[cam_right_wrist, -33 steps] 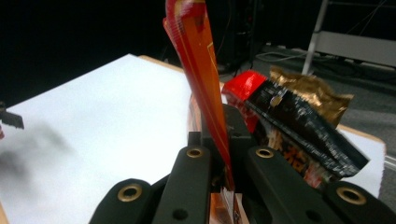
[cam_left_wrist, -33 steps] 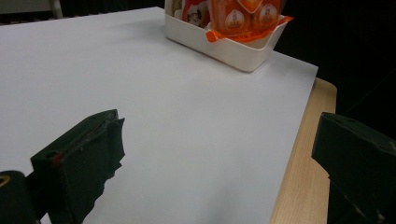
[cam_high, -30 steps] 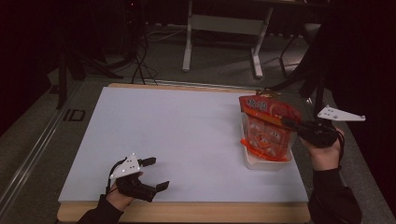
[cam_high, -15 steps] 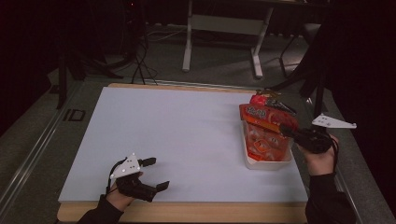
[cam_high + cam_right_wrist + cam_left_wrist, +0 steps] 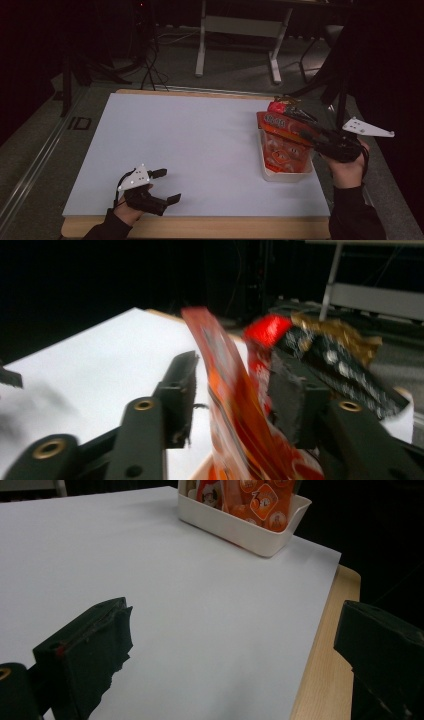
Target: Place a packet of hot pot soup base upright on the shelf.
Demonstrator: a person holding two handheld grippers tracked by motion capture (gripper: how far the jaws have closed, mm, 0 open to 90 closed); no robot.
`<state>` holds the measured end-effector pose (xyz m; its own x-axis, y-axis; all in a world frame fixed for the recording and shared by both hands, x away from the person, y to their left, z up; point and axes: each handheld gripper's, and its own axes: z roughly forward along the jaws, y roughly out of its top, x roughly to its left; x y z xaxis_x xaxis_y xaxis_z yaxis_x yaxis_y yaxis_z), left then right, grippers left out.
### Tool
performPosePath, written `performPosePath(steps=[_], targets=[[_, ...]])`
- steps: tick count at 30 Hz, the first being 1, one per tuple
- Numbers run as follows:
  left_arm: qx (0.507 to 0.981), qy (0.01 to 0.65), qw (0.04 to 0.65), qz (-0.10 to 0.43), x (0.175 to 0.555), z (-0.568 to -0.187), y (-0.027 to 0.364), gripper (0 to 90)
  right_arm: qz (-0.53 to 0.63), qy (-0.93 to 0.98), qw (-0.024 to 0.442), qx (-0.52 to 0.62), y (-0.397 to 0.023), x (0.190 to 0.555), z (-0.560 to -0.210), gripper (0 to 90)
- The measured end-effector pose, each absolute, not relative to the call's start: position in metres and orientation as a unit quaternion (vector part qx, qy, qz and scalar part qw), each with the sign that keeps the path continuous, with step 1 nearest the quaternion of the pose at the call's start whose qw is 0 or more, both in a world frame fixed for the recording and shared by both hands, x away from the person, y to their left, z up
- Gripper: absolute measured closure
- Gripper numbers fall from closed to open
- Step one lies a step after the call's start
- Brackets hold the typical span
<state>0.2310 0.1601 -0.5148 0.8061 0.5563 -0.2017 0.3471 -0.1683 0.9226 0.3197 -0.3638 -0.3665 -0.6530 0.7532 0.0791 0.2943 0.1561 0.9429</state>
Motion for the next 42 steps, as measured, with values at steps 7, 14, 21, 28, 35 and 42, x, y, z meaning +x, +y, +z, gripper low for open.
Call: performPosePath(steps=[7, 14, 21, 28, 35, 42], targets=[[0.758, 0.299, 0.573, 0.091, 0.232, -0.516, 0.161, 1.9, 0.554, 0.730, 0.218, 0.336, -0.345, 0.313, -0.336, 38.2], [0.755, 0.302, 0.575, 0.088, 0.232, -0.516, 0.162, 1.9, 0.568, 0.729, 0.198, 0.326, -0.327, 0.310, -0.323, 24.7], [0.755, 0.301, 0.576, 0.089, 0.231, -0.516, 0.162, 1.9, 0.583, 0.734, 0.177, 0.302, -0.310, 0.301, -0.325, 15.9], [0.754, 0.301, 0.576, 0.091, 0.231, -0.515, 0.163, 1.9, 0.583, 0.746, 0.145, 0.287, -0.288, 0.295, -0.338, 13.9], [0.753, 0.302, 0.577, 0.092, 0.231, -0.515, 0.164, 1.9, 0.575, 0.762, 0.121, 0.271, -0.269, 0.292, -0.352, 13.7], [0.753, 0.302, 0.577, 0.092, 0.231, -0.515, 0.164, 1.9, 0.574, 0.769, 0.116, 0.258, -0.259, 0.290, -0.362, 13.6]])
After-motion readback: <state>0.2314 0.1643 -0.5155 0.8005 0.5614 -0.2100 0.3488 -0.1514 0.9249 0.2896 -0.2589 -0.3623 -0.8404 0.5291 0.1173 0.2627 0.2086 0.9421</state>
